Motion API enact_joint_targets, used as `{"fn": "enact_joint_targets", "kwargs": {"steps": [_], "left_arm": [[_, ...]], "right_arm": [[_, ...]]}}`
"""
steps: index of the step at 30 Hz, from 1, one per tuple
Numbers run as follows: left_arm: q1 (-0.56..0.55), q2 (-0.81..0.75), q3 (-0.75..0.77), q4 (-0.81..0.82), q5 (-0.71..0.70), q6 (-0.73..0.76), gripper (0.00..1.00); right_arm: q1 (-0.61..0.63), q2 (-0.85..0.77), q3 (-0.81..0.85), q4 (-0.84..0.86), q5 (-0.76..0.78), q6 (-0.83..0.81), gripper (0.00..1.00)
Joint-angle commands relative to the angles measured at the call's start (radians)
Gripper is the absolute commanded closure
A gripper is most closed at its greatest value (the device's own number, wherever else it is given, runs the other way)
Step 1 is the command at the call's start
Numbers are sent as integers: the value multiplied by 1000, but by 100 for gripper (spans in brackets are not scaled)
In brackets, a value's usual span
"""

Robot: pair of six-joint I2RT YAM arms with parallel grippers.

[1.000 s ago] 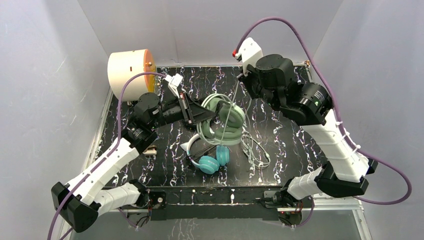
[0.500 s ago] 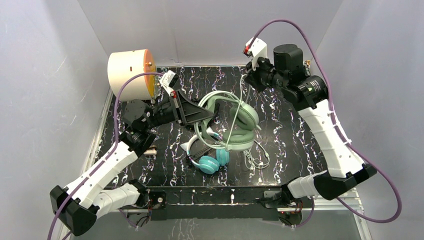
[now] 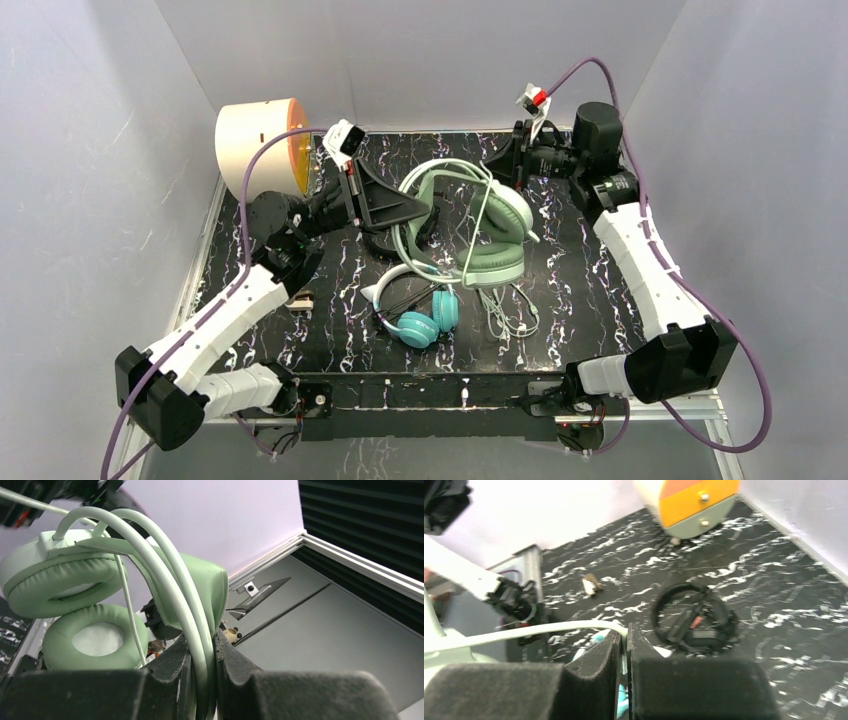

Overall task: Wrap the headphones
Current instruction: Wrap the headphones cable around the headphones.

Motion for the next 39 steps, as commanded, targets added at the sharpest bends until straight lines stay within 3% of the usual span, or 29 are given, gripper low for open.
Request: {"fn": "enact_joint_targets", "kwargs": {"steps": [1,7,12,25,39], "left_arm": [[-4,38,146,241,15,-87,100],[-4,185,284,419,-70,-158,100],[-4,278,408,445,-144,-140,100],[-4,332,525,470,-399,21,100],[-4,409,673,490,-544,139,100]], "right_arm": [[-2,-5,-110,404,-123,323,84],[-2,-33,-224,604,-62,526,72],[2,-44,-306,704,-8,629,69],[1,-116,-524,854,141,689,50],[46,-70,-609,1009,163,712,52]]}}
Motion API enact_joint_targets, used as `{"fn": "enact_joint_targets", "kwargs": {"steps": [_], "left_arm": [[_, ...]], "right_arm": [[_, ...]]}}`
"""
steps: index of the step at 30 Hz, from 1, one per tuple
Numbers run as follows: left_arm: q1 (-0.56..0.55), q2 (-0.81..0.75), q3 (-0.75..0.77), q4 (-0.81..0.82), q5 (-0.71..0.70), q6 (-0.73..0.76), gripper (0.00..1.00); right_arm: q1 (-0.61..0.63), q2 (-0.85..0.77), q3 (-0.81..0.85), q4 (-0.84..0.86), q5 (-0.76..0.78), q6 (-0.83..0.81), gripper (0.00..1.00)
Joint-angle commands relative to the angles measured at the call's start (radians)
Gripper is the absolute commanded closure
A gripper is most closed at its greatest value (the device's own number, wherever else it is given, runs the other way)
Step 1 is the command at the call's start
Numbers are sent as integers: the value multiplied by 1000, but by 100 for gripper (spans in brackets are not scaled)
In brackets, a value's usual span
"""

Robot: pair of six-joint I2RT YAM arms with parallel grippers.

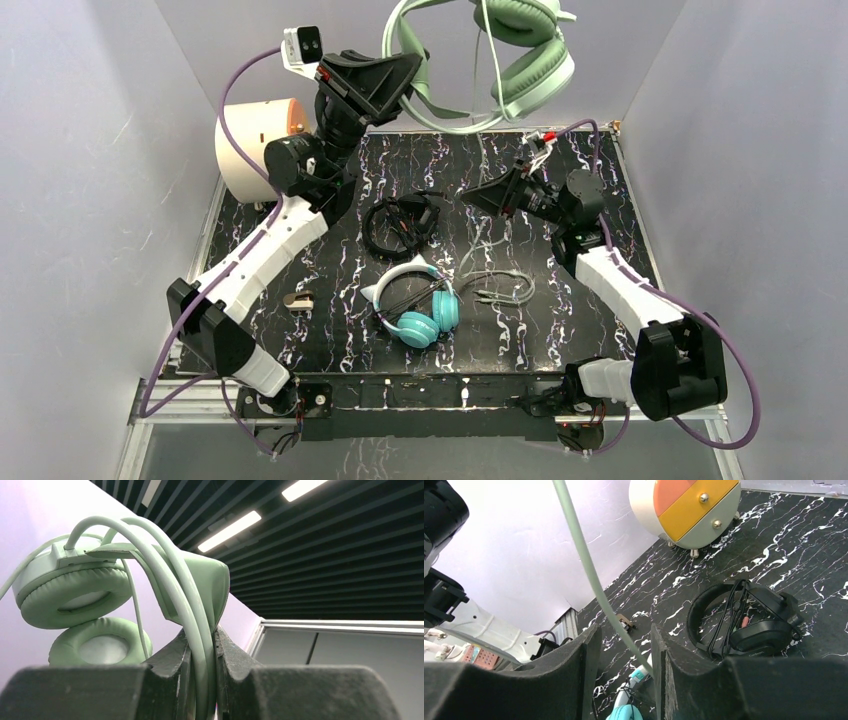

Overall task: Wrap the headphones
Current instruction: Wrap the headphones cable around the headphones.

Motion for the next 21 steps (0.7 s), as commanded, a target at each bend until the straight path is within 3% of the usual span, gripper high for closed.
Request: {"fn": "enact_joint_targets", "kwargs": {"steps": [1,7,17,21], "left_arm": [[-3,-21,98,115,-105,73,100],[-3,8,157,105,-109,76,100],[-5,22,197,89,-100,51,100],[-5,41,233,84,-92,44,100]], "right_arm": [[18,18,-5,119,10,-10,53],[50,55,-5,181,11,-34,50],[76,132,53,197,59,-113,30],[94,158,66,231,75,-126,30]]}}
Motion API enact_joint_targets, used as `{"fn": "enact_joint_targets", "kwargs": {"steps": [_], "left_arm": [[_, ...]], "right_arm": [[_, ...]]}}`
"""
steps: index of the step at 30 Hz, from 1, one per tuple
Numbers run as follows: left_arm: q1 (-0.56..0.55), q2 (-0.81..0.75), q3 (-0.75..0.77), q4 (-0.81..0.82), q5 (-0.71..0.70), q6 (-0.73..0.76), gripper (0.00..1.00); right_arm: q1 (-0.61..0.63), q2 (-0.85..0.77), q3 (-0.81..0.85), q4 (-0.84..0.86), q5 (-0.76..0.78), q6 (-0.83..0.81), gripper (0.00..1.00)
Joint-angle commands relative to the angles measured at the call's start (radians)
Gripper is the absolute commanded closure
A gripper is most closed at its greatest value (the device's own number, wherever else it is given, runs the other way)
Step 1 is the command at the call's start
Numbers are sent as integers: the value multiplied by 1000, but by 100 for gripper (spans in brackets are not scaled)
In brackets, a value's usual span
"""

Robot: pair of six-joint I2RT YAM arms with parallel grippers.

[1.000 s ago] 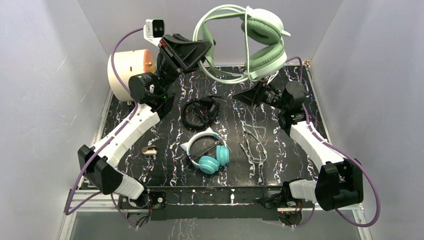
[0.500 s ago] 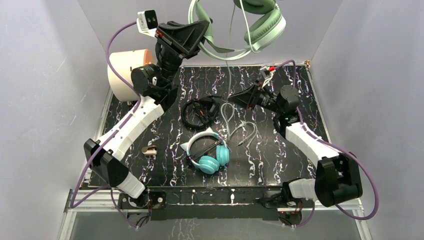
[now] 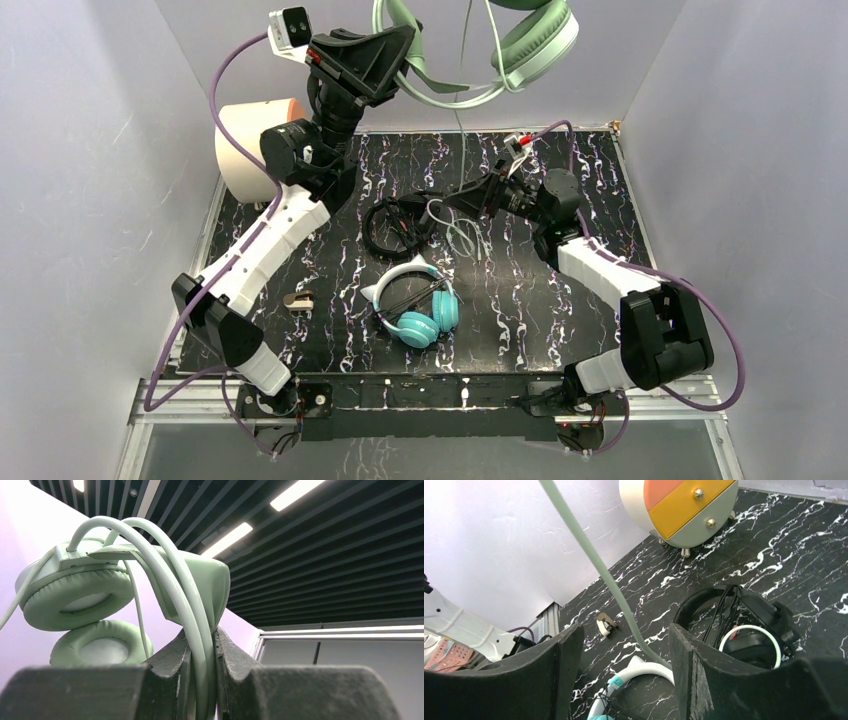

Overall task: Wrap the headphones
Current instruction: Wrap the headphones cable around the headphones.

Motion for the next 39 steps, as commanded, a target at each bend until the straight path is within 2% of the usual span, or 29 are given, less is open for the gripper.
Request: {"fn": "enact_joint_targets", "kwargs": {"steps": [1,4,6,9,10,11,14,17,21,25,28,31,34,39], "left_arm": [[-4,-15,90,107,-38,-4,100],[-6,-5,108,105,-40,-2,100],[-9,-4,122,106,-45,15,100],[-16,8,165,101,-41,98,100],[-16,12,181,86,-37,133,100],[-15,12,193,51,-31,179,100],[-17,-20,199,-133,-23,443,100],[-18,-51,166,-246,-52,667,100],[-17,-86,120,-405,-130,904,100],[-16,-124,96,-580,-193,1085,100],[-17,-173,45,-685,-236,1157,100],[-16,-219,5,-787,-215,1163,100],[-16,-269,-38,-905,-190,1122,100],[-16,-370,-116,-1042,-163,957,100]], "right_arm": [[27,18,71,106,43,-50,31],[37,37,64,120,97,-63,38],[40,50,47,162,109,-43,50],[68,53,22,174,85,-26,77],[81,38,12,124,90,-24,91],[89,14,-3,75,100,-25,100],[108,-122,-30,-138,147,-55,100],[124,-272,15,-432,175,-164,100],[127,-468,118,-841,229,-306,100],[126,-604,233,-1151,339,-381,100],[126,-657,345,-1308,476,-427,100],[126,-644,475,-1403,602,-478,100],[127,-601,609,-1453,719,-537,100],[126,-539,707,-1461,880,-621,100]]}}
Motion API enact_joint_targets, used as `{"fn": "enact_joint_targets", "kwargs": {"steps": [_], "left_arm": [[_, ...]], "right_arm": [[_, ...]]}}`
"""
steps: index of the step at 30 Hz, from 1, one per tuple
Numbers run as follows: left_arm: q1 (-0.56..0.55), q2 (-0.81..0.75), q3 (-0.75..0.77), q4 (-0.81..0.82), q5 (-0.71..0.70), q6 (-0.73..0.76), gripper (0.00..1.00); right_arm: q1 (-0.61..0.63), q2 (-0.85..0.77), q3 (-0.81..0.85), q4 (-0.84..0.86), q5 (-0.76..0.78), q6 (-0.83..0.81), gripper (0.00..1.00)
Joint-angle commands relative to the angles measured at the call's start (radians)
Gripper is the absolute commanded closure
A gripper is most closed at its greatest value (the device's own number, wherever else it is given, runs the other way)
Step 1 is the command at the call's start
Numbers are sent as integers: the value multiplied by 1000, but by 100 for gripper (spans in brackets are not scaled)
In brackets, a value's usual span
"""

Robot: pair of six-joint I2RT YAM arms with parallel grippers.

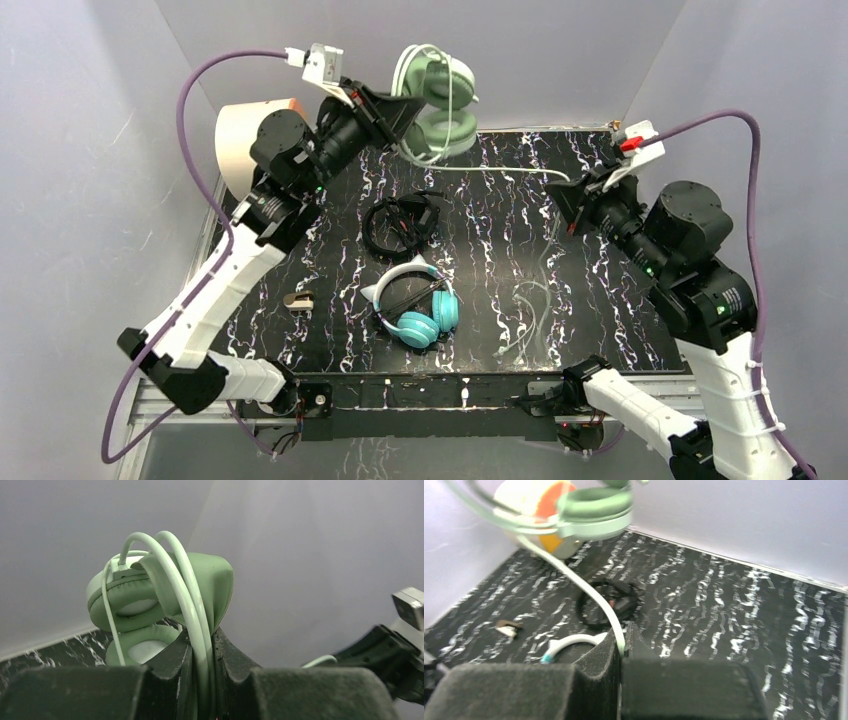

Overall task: Wrap the headphones
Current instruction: Wrap the headphones cable around the headphones.

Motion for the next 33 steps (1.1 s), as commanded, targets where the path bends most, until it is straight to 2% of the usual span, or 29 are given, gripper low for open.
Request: {"fn": "enact_joint_targets", "kwargs": {"steps": [1,4,8,11,18,22,26,30,33], "left_arm": [[10,-150,-45,-42,1,-126,100],[10,-189,-83,-67,6,-240,100],[10,-192,-34,-272,56,-275,100],[10,-223,-42,-348,145,-299,100],[10,-303,-162,-286,438,-464,100],[10,-327,-236,-199,535,-545,100],[10,-313,-231,-231,537,-550,100],[10,-279,-218,-263,537,-545,100],[10,-250,-223,-236,584,-567,100]], "right_arm": [[0,48,75,-47,202,-110,100],[0,62,78,-39,268,-120,100],[0,68,84,8,292,-120,100],[0,74,80,48,303,-124,100],[0,116,38,184,274,-128,96],[1,185,61,211,178,-158,97],[0,236,110,206,55,-191,98],[0,228,115,222,-193,-287,100],[1,218,98,247,-231,-329,97]]}}
